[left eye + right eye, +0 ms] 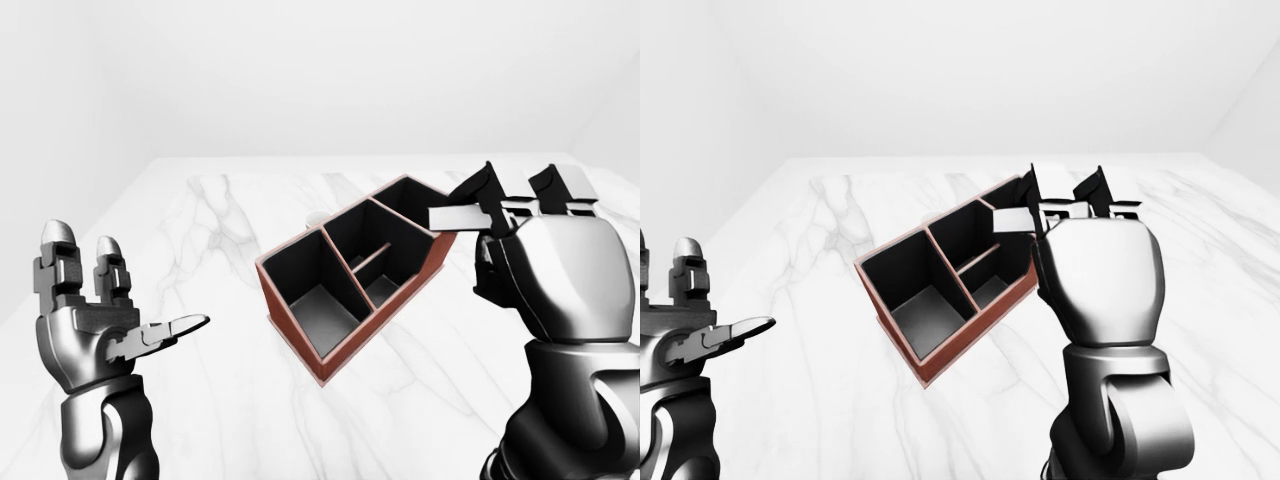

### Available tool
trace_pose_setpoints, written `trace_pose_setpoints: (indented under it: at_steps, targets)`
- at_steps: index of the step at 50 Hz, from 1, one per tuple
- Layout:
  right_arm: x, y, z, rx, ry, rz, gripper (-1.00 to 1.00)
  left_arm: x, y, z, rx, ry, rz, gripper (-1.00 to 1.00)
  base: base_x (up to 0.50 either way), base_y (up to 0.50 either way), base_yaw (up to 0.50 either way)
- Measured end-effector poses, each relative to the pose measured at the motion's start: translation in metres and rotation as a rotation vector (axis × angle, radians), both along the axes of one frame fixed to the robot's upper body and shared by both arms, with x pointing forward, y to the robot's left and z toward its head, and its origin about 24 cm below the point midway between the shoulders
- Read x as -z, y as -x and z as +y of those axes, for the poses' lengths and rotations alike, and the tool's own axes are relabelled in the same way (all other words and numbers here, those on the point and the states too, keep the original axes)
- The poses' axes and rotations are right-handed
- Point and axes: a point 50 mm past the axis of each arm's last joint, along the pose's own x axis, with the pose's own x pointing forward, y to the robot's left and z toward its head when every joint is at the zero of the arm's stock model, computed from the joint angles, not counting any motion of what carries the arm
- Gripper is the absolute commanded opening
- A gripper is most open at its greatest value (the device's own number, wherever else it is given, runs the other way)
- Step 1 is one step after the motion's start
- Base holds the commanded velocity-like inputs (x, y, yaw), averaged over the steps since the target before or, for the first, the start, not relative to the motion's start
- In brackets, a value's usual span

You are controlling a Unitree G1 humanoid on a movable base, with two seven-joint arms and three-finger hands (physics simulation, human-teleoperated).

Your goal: Pick up the book and place it in the left compartment of the caddy.

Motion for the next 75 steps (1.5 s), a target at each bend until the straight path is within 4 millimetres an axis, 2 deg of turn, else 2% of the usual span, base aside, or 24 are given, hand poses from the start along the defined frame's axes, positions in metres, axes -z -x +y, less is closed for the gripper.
trace_pose_setpoints:
  at_steps: [17,32,47,65,75]
  targets:
    - [-0.011,0.004,0.026,-0.148,0.034,-0.073,-1.00,0.000,0.000,0.001,-0.001,0.001,-0.001,1.00,0.00,0.00,0.00]
    - [-0.020,0.006,0.034,-0.268,0.069,-0.122,-1.00,0.000,-0.001,0.000,-0.001,0.001,-0.001,1.00,0.00,0.00,0.00]
    - [-0.031,0.008,0.032,-0.410,0.046,-0.174,-1.00,0.000,-0.001,0.000,0.001,0.000,0.002,1.00,0.00,0.00,0.00]
    - [-0.033,0.008,0.019,-0.469,-0.049,-0.178,-1.00,0.000,0.000,-0.002,0.002,-0.003,0.000,1.00,0.00,0.00,0.00]
    - [-0.025,0.008,0.009,-0.685,-0.186,-0.120,-1.00,0.000,-0.001,-0.002,0.002,-0.002,0.004,1.00,0.00,0.00,0.00]
